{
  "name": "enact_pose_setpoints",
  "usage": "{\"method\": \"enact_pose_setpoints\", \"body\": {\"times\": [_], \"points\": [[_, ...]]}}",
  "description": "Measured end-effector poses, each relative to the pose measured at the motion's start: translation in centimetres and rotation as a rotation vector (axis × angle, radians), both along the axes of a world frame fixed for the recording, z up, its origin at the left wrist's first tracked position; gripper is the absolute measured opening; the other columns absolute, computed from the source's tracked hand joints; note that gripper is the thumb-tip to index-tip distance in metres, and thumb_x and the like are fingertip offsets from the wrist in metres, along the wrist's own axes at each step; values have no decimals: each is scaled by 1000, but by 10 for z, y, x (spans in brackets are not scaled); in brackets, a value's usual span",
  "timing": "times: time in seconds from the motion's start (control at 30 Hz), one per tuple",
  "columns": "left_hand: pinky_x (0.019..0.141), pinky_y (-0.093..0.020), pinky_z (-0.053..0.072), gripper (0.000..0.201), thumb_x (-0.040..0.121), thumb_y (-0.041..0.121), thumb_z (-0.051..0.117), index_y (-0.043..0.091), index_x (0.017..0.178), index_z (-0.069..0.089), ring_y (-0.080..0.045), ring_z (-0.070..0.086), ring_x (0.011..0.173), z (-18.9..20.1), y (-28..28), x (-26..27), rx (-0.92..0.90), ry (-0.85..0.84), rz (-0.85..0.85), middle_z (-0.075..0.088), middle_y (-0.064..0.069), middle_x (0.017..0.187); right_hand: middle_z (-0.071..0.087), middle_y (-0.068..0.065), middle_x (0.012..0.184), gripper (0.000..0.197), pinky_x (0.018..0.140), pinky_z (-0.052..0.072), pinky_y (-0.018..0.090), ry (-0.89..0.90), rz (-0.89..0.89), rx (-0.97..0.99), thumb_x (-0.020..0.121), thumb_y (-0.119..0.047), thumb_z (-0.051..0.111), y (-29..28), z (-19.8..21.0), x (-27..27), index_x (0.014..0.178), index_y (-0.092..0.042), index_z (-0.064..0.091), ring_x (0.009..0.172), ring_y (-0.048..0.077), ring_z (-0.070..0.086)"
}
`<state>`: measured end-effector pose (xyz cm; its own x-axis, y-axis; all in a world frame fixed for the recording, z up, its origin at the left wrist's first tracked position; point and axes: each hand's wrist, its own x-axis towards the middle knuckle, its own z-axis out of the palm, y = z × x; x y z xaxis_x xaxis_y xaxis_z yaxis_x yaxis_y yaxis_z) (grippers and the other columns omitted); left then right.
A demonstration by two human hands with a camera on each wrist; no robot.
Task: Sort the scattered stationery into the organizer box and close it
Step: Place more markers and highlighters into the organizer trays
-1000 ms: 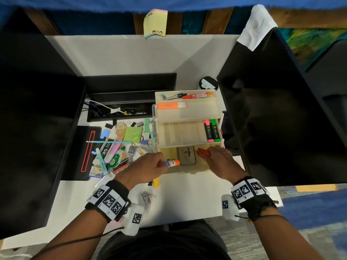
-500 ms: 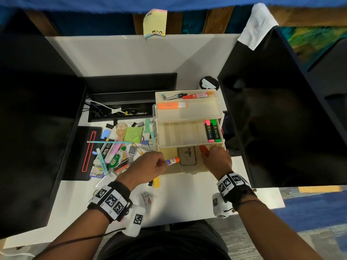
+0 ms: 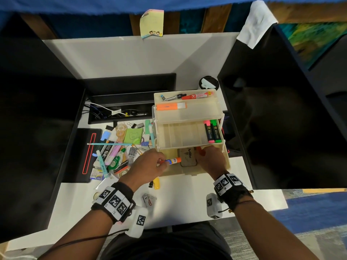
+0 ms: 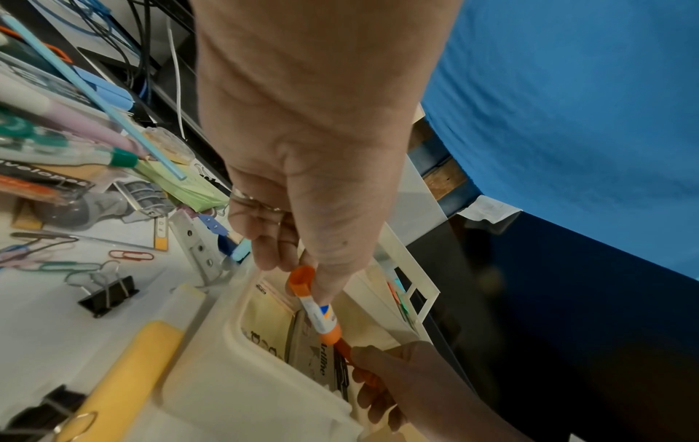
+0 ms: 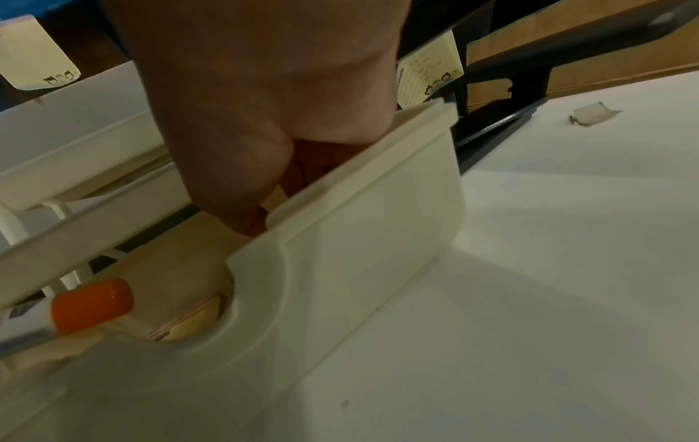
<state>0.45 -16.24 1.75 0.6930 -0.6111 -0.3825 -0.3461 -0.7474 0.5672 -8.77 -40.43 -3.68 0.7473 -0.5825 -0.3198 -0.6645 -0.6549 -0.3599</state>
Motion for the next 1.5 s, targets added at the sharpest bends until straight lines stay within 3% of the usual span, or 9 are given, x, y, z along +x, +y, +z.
{"method": "enact_pose_setpoints", "body": {"times": [0.13,0.33,0.53,0.7,0.83,1.03,1.2,1.37,1.5], "points": [[71,-31,44,20,100,39,64,26,112,73,-15,58,86,-1,0,2,52,-63,4,57,3,98,72,2,80,57,68,63,38,-7,38,32,87,-62,38,2,5,3,87,-15,71,70,21,69],[88,-38,53,27,100,37,64,21,120,75,-20,62,102,-1,0,-2,120,-122,-33,60,-3,111,74,1,84,77,71,61,36,12,38,3,82,-78,27,-2,11,-5,90,-18,74,75,20,69],[94,-36,50,31,101,39,61,20,123,74,-23,59,109,-5,-7,-5,258,-241,-157,58,-7,119,74,-3,86,42,64,52,27,-129,101,-153,97,-59,55,-3,22,-30,93,-21,73,74,18,68],[102,-41,43,24,100,31,62,17,116,72,-31,51,123,-10,-19,-12,485,-380,-260,55,-13,127,75,-4,86,16,65,55,25,-255,213,-67,95,-34,67,7,23,-34,89,-21,74,73,14,68],[93,-41,46,13,100,26,63,18,106,70,-28,66,104,-7,-23,-16,543,-340,-321,69,-7,106,74,-1,90,6,75,59,34,-288,295,19,92,-24,69,19,19,-31,95,-19,73,81,16,67],[80,-37,48,20,103,22,56,13,114,70,-31,70,101,-4,-28,-19,524,-278,-348,72,-9,110,75,1,106,20,88,53,33,-271,677,155,95,-13,63,55,22,-12,109,-17,76,98,19,65],[73,-36,42,20,101,24,56,12,107,71,-35,70,100,6,-14,-13,423,-207,-316,71,-12,106,74,6,96,28,75,55,41,-36,775,260,104,-33,47,82,15,11,100,-20,71,86,28,68],[83,-35,49,23,103,36,56,32,119,73,-24,65,113,14,49,9,189,-90,-103,73,3,121,76,1,107,36,85,55,38,73,801,251,107,-46,40,89,13,19,110,-29,71,96,22,71],[73,-31,50,17,99,29,58,32,110,72,-24,69,97,15,116,20,194,-142,132,75,2,100,74,-6,98,44,81,56,37,129,821,206,102,-58,33,90,14,20,105,-34,70,90,17,70]]}}
